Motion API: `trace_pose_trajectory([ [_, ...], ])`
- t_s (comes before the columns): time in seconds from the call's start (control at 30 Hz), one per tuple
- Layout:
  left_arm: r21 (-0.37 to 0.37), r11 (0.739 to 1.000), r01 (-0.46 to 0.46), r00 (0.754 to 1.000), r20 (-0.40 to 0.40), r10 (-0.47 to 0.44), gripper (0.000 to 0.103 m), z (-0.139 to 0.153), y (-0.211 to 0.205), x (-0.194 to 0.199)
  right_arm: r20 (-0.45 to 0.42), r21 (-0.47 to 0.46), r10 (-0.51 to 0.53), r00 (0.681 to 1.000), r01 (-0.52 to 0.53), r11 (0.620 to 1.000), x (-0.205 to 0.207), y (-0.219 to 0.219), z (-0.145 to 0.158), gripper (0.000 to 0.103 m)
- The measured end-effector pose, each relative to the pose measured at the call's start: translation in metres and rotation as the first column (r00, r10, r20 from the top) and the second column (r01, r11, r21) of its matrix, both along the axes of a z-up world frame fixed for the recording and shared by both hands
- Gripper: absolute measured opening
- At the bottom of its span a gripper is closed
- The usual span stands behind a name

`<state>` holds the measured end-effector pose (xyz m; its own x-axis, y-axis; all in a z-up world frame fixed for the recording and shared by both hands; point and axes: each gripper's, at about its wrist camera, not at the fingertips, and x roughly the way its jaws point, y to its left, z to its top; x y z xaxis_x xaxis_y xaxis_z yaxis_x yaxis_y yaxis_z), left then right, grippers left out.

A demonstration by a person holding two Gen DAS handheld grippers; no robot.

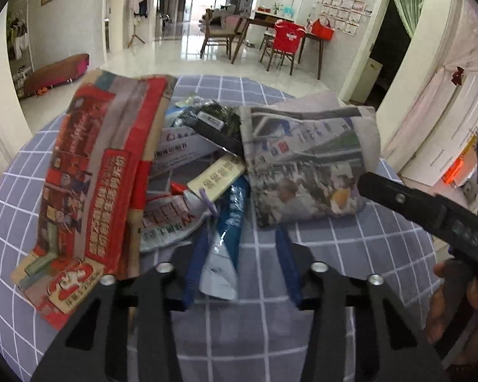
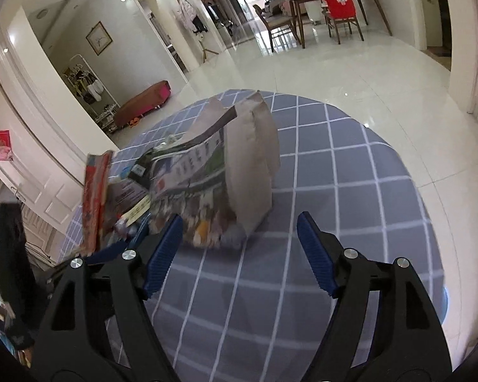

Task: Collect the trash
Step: 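Move both tools back toward the remaining trash on the table, then grasp the folded newspaper with right tool while left tool grasps blue wrapper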

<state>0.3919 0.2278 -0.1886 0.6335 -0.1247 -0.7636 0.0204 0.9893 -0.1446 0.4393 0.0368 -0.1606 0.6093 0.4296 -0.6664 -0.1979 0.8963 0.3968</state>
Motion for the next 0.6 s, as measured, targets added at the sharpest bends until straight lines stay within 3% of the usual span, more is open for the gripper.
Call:
trace_pose_trajectory([
  [0.07,0.01,1.0,0.007,1.0,-0.008,-0.007,0.015,-0.001,0.0,0.005,-0.014,0.007,-0.007,1.0,0.007,1.0,0.011,0.002,-0.005,0.073],
  [0.17,0.016,1.0,0.004,1.0,-0.009,-0.004,0.013,0.0,0.0,0.007,-0.012,0.007,0.008,1.0,-0.008,1.0,0.017,0.006,-0.004,0.072],
  [0.2,0.02,1.0,0.002,1.0,-0.005,-0.002,0.012,0.001,-0.001,0.006,-0.013,0.0,0.017,1.0,-0.017,1.0,0.016,0.007,-0.005,0.052],
  [0.23,0.02,1.0,0.0,1.0,-0.001,0.0,0.012,0.002,-0.001,0.004,-0.023,0.007,0.045,0.999,-0.045,0.999,0.018,0.01,-0.006,0.04],
  [0.37,-0.001,1.0,-0.013,1.0,0.019,0.013,0.012,0.01,0.002,-0.007,0.008,-0.015,0.063,0.998,-0.063,0.998,0.008,0.012,-0.002,0.03],
  [0.6,-0.026,0.999,-0.024,0.996,0.08,0.026,0.012,0.034,0.003,-0.039,0.082,0.01,0.039,0.996,-0.04,0.999,-0.025,-0.003,0.021,0.022],
])
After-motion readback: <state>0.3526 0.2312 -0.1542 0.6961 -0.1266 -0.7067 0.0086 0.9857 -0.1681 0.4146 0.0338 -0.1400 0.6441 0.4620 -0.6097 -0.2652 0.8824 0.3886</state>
